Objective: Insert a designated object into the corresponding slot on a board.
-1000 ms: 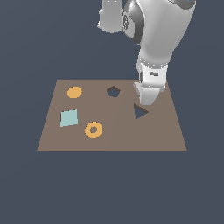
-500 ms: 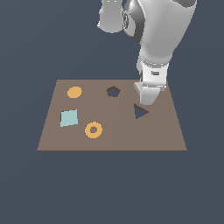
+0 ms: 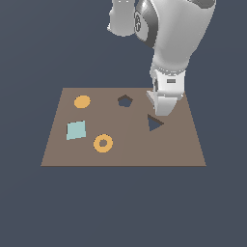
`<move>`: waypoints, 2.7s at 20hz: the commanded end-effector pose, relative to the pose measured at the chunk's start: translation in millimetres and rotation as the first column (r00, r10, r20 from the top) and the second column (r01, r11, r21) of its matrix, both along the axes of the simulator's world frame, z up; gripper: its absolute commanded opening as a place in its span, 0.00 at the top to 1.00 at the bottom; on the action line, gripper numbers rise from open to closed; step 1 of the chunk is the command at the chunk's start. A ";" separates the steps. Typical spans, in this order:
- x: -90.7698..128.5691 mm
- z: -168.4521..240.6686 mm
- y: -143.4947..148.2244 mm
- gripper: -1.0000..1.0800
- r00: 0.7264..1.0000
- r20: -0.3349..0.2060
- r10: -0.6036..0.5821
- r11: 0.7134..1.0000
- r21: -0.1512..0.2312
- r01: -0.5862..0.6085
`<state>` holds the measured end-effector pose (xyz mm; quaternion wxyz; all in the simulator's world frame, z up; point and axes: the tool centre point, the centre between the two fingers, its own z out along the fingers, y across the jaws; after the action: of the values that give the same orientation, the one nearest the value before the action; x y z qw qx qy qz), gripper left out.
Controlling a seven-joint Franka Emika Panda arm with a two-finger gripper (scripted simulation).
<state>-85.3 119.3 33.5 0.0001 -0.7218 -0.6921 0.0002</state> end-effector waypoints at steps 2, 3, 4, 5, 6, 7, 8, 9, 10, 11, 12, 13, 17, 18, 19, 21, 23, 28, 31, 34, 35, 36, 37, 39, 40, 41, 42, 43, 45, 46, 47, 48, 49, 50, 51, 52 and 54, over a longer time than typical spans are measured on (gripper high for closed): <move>1.9 0.4 -2.4 1.00 0.999 0.000 0.046 0.999 0.000 -0.046; 2.6 0.4 -3.2 1.00 0.998 0.000 0.063 0.998 0.000 -0.063; 3.3 0.5 -4.0 1.00 0.997 0.000 0.081 0.997 0.000 -0.081; 4.2 0.6 -5.0 1.00 0.995 0.001 0.100 0.995 0.000 -0.100; 5.0 0.7 -5.9 1.00 0.993 0.001 0.121 0.993 0.000 -0.121; 6.0 0.8 -6.9 1.00 0.990 0.001 0.143 0.990 0.000 -0.143; 7.1 0.9 -7.9 1.00 0.986 0.001 0.166 0.986 0.000 -0.166; 8.2 1.1 -9.0 1.00 0.982 0.001 0.191 0.982 0.000 -0.191; 9.5 1.2 -10.1 1.00 0.976 0.001 0.217 0.976 0.000 -0.217; 10.8 1.3 -11.2 1.00 0.970 0.001 0.244 0.970 0.000 -0.244; 12.2 1.5 -12.3 1.00 0.962 0.001 0.272 0.962 0.000 -0.272; 13.8 1.6 -13.4 1.00 0.954 0.001 0.301 0.954 0.000 -0.301; 21.0 2.3 -17.9 1.00 0.904 0.001 0.427 0.904 0.000 -0.427; 23.1 2.5 -18.9 1.00 0.888 0.001 0.460 0.888 0.000 -0.460; 25.3 2.6 -19.9 1.00 0.870 0.001 0.493 0.870 0.000 -0.493; 29.7 3.0 -21.6 1.00 0.830 0.001 0.557 0.830 -0.001 -0.557; 34.3 3.4 -22.9 1.00 0.786 0.001 0.619 0.786 -0.001 -0.619; 46.2 4.3 -24.6 1.00 0.654 0.001 0.756 0.654 -0.001 -0.756; 53.5 4.8 -24.5 1.00 0.562 0.001 0.827 0.562 -0.001 -0.827; 60.8 5.3 -23.4 1.00 0.462 0.001 0.887 0.462 -0.001 -0.887; 63.1 5.5 -22.9 1.00 0.428 0.001 0.904 0.428 -0.001 -0.904; 65.4 5.6 -22.3 1.00 0.394 0.001 0.919 0.394 -0.001 -0.919; 67.5 5.8 -21.6 1.00 0.361 0.001 0.933 0.361 -0.001 -0.933; 71.5 6.0 -20.0 1.00 0.298 0.001 0.955 0.298 -0.001 -0.955; 73.3 6.1 -19.2 1.00 0.267 0.001 0.964 0.267 -0.001 -0.964; 75.0 6.3 -18.3 1.00 0.238 0.001 0.971 0.238 -0.001 -0.971; 76.6 6.4 -17.4 1.00 0.210 0.001 0.978 0.210 -0.001 -0.978; 78.1 6.5 -16.5 1.00 0.183 0.000 0.983 0.183 -0.001 -0.983; 80.8 6.6 -14.7 1.00 0.132 0.000 0.991 0.132 -0.001 -0.991; 82.0 6.7 -13.8 1.00 0.109 0.000 0.994 0.109 -0.001 -0.994; 83.1 6.8 -13.0 1.00 0.087 0.000 0.996 0.087 -0.001 -0.996; 84.1 6.9 -12.1 1.00 0.066 0.000 0.998 0.066 -0.001 -0.998; 85.0 6.9 -11.3 1.00 0.047 0.000 0.999 0.047 -0.001 -0.999; 85.9 7.0 -10.5 1.00 0.029 0.000 1.000 0.029 -0.001 -1.000; 86.6 7.0 -9.8 1.00 0.012 0.000 1.000 0.012 0.000 -1.000; 87.3 7.0 -9.1 1.00 -0.003 0.000 1.000 -0.003 0.000 -1.000; 88.4 7.1 -7.8 1.00 -0.029 0.000 1.000 -0.029 0.000 -1.000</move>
<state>2.0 110.5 40.4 -0.0001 -0.0178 -0.9998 0.0001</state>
